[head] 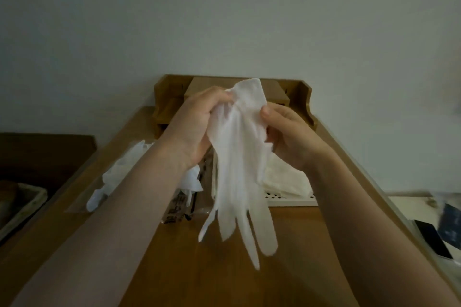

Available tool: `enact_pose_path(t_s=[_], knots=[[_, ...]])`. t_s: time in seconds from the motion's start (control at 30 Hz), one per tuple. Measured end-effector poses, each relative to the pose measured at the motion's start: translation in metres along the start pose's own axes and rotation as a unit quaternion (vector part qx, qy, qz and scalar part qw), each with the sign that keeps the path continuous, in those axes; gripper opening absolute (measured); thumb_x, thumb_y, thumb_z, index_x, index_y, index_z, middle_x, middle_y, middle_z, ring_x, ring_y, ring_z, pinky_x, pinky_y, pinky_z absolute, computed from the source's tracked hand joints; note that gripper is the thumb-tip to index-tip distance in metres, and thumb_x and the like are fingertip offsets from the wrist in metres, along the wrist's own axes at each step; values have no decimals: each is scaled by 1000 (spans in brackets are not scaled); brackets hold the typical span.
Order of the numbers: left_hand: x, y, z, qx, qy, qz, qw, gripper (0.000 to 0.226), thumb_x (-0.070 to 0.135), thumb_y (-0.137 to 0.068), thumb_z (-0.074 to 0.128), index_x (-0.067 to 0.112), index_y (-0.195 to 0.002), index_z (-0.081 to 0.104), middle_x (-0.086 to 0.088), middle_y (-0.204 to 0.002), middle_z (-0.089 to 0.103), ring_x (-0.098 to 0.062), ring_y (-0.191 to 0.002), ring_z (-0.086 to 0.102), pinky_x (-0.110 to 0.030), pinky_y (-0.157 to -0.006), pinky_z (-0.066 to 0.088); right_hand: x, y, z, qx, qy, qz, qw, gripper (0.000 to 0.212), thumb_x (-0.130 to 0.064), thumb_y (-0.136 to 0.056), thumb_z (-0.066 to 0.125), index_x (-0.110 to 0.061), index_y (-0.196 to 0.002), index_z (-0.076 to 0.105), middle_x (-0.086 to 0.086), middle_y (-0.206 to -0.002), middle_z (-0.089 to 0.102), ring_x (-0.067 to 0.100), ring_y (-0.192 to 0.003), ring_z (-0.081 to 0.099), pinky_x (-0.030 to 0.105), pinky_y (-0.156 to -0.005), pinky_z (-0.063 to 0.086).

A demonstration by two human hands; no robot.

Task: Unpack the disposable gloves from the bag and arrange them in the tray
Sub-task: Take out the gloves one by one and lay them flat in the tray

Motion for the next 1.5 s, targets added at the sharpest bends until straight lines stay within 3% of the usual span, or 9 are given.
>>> enact_pose_path(t_s=[0.13,0.27,0.53,0.7,0.8,0.97,1.13,1.2,1.5], knots=[[-11,5,11,-27,7,-55,998,45,19,-93,47,20,-54,69,0,-61,63,-12,-59,63,-28,-61,52,6,13,-13,-24,24,47,998,36,-35,-79,72,-10,-104,65,6,-100,67,21,-92,66,34,-81,53],[-23,4,11,-24,18,-72,997,25,16,-88,49,15,-67,63,-1,-67,62,-14,-64,62,-28,-62,50,15,25,-17,0,-28,84,996,26,-22,-86,55,-9,-108,61,5,-98,67,21,-88,66,34,-77,54],[-45,-16,23,-33,-148,-144,978,12,22,-81,68,16,-91,69,-3,-86,74,-18,-83,70,-33,-76,56,13,37,-34,42,206,105,972,18,-26,-95,54,-12,-88,64,-3,-78,65,10,-68,62,22,-66,51],[-64,-33,29,-2,-133,-143,981,8,22,-88,63,15,-91,66,-1,-80,71,-15,-75,69,-29,-66,54,19,46,-77,-40,121,195,972,20,-21,-85,67,-2,-89,64,4,-75,67,13,-63,64,22,-58,53],[-70,-43,28,-4,-115,-136,984,7,24,-88,62,18,-84,64,2,-74,68,-13,-70,66,-29,-62,51,25,53,-102,-71,37,259,963,48,-30,-67,83,1,-98,64,10,-87,71,19,-72,70,26,-60,58],[-78,-70,29,7,-106,-119,987,12,26,-92,58,17,-87,65,2,-77,68,-13,-73,66,-29,-68,54,29,54,-129,49,-39,247,967,35,-30,-77,74,-5,-100,66,12,-93,69,23,-76,70,30,-61,58],[-90,-106,28,27,-113,-105,988,13,23,-94,56,18,-86,65,1,-81,65,-15,-80,63,-31,-76,53,33,33,-149,281,173,193,924,24,-37,-92,58,-14,-93,67,14,-99,68,26,-85,66,38,-75,58],[-92,-123,29,30,-150,-91,984,12,25,-93,57,20,-87,66,5,-74,65,-8,-69,61,-28,-72,52,27,16,-158,311,261,145,902,23,-34,-94,56,-14,-87,65,7,-86,66,18,-76,62,28,-65,54],[-96,-159,11,-7,-356,-4,934,13,24,-93,57,17,-95,68,6,-93,67,-5,-86,61,-20,-75,44,35,-13,-180,244,536,29,808,19,-25,-99,46,-16,-98,63,-9,-83,58,4,-76,52,9,-71,39]])
Point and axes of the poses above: each hand's wrist, its own y-axis away from the middle knuckle, its own z-axis out of the palm, x = y × z, the point moved 1 cm from there along -y, towards the middle knuckle
